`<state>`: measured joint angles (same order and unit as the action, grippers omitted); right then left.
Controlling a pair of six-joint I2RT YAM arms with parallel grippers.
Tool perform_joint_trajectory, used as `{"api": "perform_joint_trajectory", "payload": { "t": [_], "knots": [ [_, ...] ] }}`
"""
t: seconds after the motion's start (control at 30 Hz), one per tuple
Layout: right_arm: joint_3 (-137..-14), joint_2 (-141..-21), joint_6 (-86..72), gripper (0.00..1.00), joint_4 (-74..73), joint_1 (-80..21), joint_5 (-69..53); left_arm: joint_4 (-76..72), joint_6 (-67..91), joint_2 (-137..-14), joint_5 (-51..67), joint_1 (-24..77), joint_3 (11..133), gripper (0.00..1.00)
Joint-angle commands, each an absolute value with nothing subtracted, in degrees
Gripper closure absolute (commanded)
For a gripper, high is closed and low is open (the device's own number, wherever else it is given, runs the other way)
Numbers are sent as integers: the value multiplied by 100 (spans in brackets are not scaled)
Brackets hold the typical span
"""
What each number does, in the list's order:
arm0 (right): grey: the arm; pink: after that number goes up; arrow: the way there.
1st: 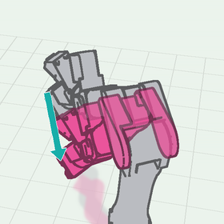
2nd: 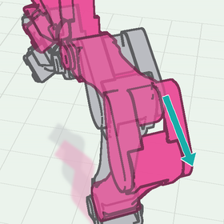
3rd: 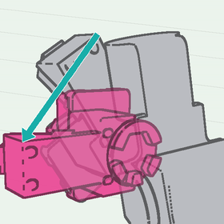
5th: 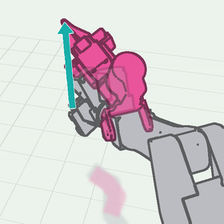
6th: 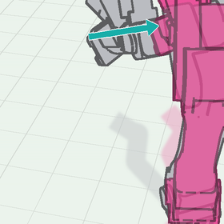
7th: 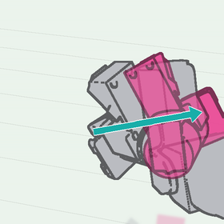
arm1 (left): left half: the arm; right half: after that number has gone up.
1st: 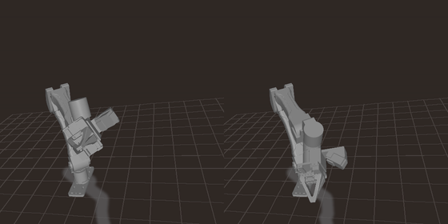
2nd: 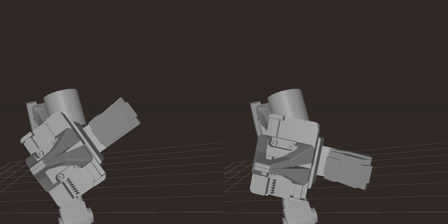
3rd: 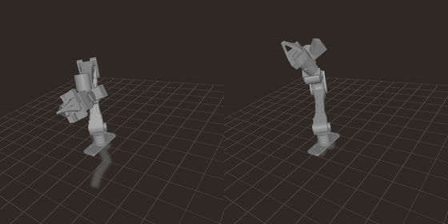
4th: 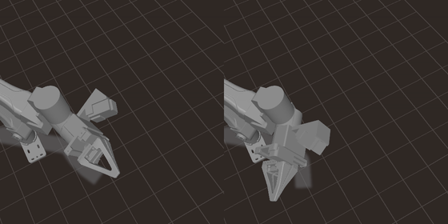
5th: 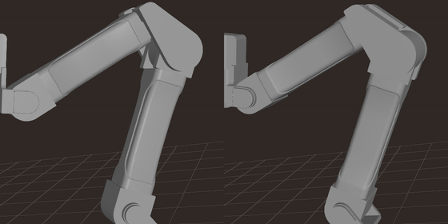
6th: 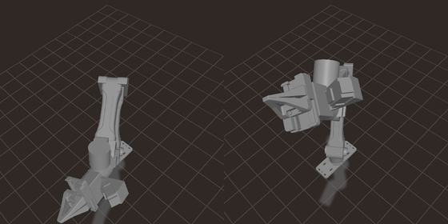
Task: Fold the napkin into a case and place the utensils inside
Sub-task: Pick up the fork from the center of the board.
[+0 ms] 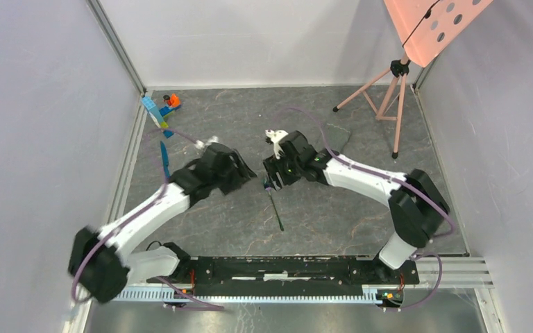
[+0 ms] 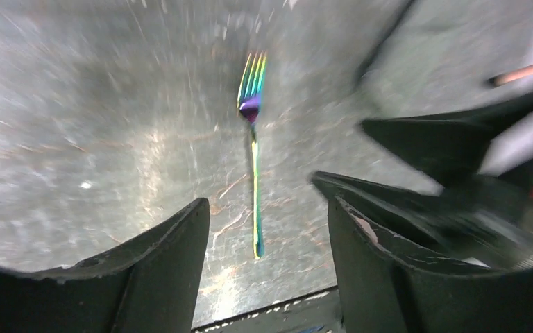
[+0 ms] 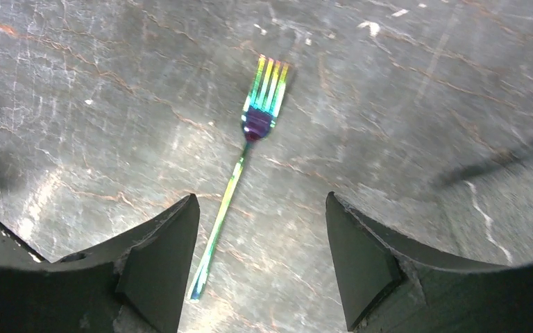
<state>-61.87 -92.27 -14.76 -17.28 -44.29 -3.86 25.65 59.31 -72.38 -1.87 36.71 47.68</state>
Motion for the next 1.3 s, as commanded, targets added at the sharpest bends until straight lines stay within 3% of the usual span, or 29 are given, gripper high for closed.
{"api": "perform_joint_trajectory", "payload": {
  "t": [0.0, 0.2, 0.47, 0.67, 0.73, 0.83, 0.93, 1.1, 1.27],
  "knots": [
    [-7250, -10007, -1732, 28, -3060, -4803, -35, 3109, 5010, -5220, -1088, 3059, 4346, 28],
    [-7935, -10713, -1907, 29, -3651, -5086, 153, 3363, 4658, -3514, -1457, 2931, 4258, 25],
    [-8344, -11285, -2077, 45, -3876, -5285, 449, 3505, 4448, -3415, -1446, 2931, 4415, 25],
    [-8576, -11651, -2211, 47, -3874, -5437, 746, 3475, 4378, -3419, -1452, 2933, 4454, 25],
    [-8691, -11826, -2220, 56, -3886, -5455, 878, 3480, 4368, -3420, -1476, 2935, 4465, 25],
    [-8683, -11900, -2204, 76, -3729, -5450, 927, 3477, 4343, -3439, -1443, 2935, 4465, 25],
    [-8492, -11667, -2154, 99, -3411, -5425, 1047, 3404, 4269, -3522, -1295, 2941, 4452, 24],
    [-7375, -10183, -2104, 100, -1859, -4909, 572, 2995, 4208, -3961, -728, 2936, 4413, 24],
    [-6876, -9190, -2257, 100, -1096, -3592, 10, 2220, 4455, -4927, 233, 2944, 4402, 24]
  ]
}}
